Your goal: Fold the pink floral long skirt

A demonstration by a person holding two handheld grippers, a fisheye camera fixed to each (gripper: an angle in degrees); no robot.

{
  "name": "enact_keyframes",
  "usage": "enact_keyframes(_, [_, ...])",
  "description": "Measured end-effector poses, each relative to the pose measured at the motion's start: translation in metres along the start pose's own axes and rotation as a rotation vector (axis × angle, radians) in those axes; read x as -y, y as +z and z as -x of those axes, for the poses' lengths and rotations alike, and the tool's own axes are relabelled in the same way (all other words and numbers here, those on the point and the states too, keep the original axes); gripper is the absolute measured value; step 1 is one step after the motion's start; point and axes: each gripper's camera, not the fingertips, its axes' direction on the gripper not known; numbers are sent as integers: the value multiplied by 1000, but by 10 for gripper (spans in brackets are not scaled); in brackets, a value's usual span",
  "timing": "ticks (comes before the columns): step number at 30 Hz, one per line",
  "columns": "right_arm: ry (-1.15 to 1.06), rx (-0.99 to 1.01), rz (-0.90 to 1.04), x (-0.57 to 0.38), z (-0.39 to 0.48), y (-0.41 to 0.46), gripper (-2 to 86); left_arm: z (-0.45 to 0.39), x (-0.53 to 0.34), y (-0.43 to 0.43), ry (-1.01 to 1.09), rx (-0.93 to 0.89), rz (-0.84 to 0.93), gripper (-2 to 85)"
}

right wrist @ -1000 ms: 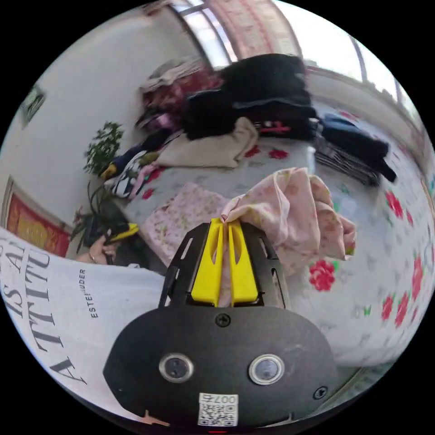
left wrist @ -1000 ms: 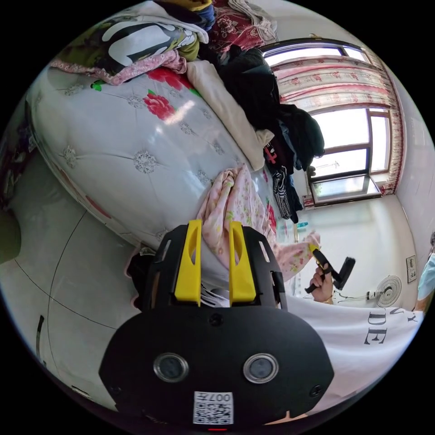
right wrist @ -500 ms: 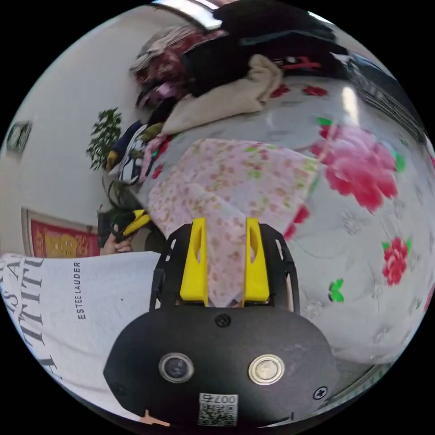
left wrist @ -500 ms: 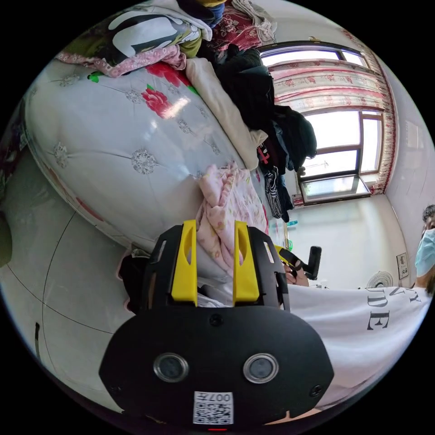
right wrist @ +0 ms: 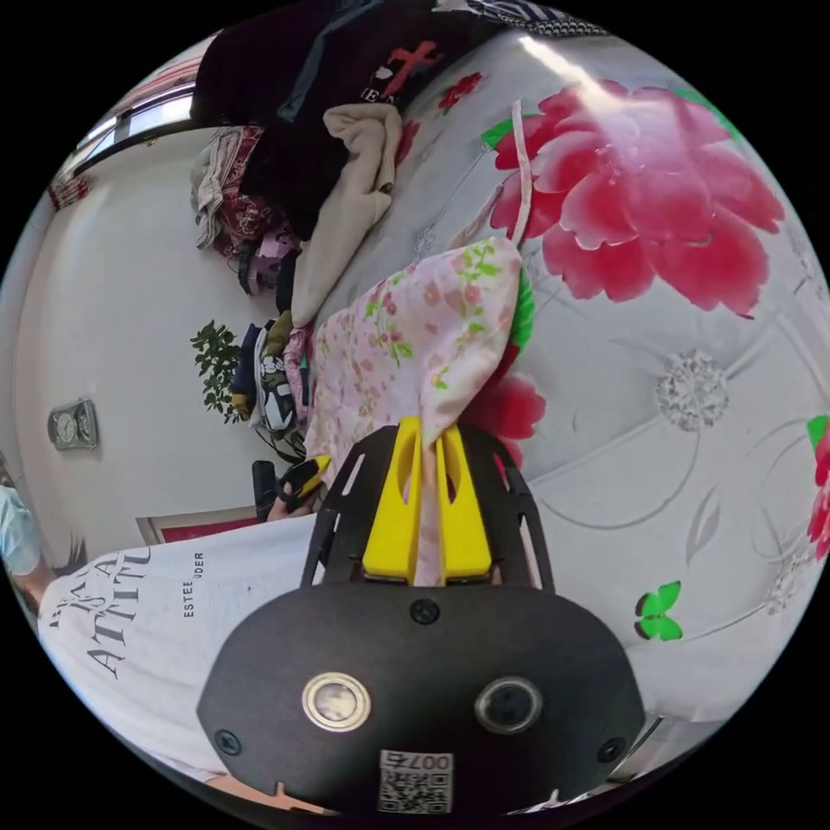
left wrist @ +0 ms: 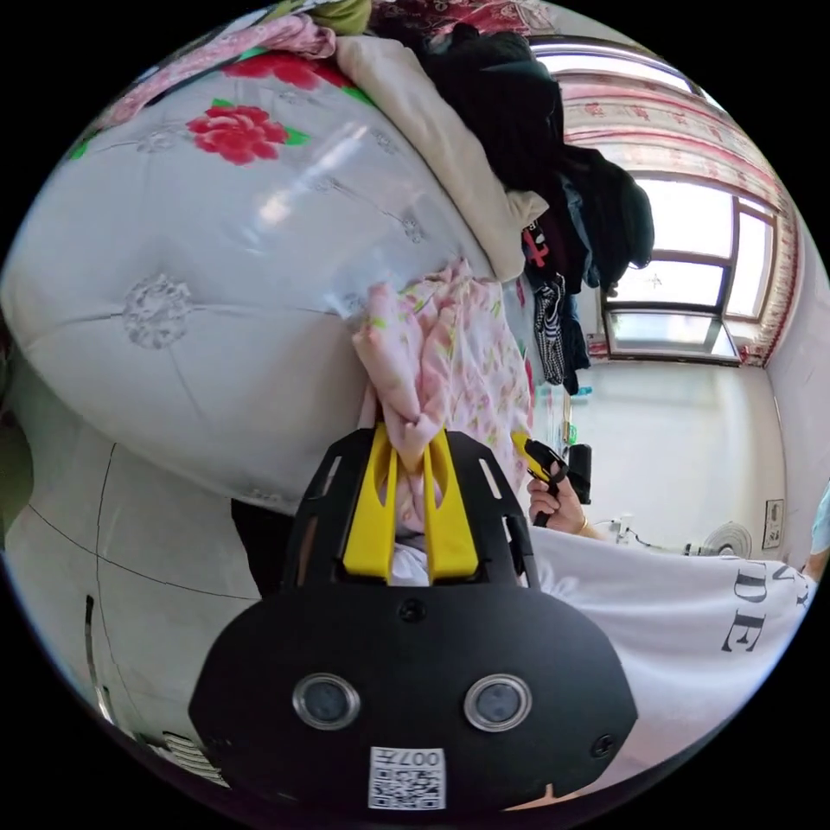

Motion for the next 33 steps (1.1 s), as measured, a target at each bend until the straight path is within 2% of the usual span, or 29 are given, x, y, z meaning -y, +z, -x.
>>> enact_keyframes(5, [31, -69, -101, 24, -13, -34, -1, -69, 15, 75, 179, -11, 161, 59])
enact_keyframes(11, [118, -264, -228, 40, -65, -139, 0, -174, -14, 159, 390, 7, 263, 59])
enact_keyframes(14, [192, -485, -294, 41, -96, -208, 3, -208, -57, 175, 425, 70, 217, 60])
enact_keyframes(16, [251, -769, -352, 44, -105, -253, 7, -219, -87, 181, 397, 109, 180, 60])
enact_keyframes(17, [249, -823, -367, 46, -102, -261, 7, -225, -110, 183, 370, 140, 160, 61])
enact_keyframes(19, [93, -941, -433, 58, -64, -264, 8, -233, -145, 186, 326, 192, 134, 61])
enact_keyframes(21, [-130, -935, -398, 75, -20, -229, 6, -241, -183, 188, 293, 253, 112, 61])
enact_keyframes(23, [-369, -870, -262, 95, 23, -164, 4, -253, -234, 190, 250, 344, 97, 60])
enact_keyframes(25, [-666, -753, -16, 109, 79, -47, 1, -261, -270, 192, 216, 390, 83, 59])
enact_keyframes(28, [-908, -615, 261, 96, 136, 87, -1, -276, -325, 189, 165, 445, 38, 58])
enact_keyframes(33, [-1140, -639, 481, 50, 187, 212, -3, -299, -407, 172, 108, 551, -48, 55])
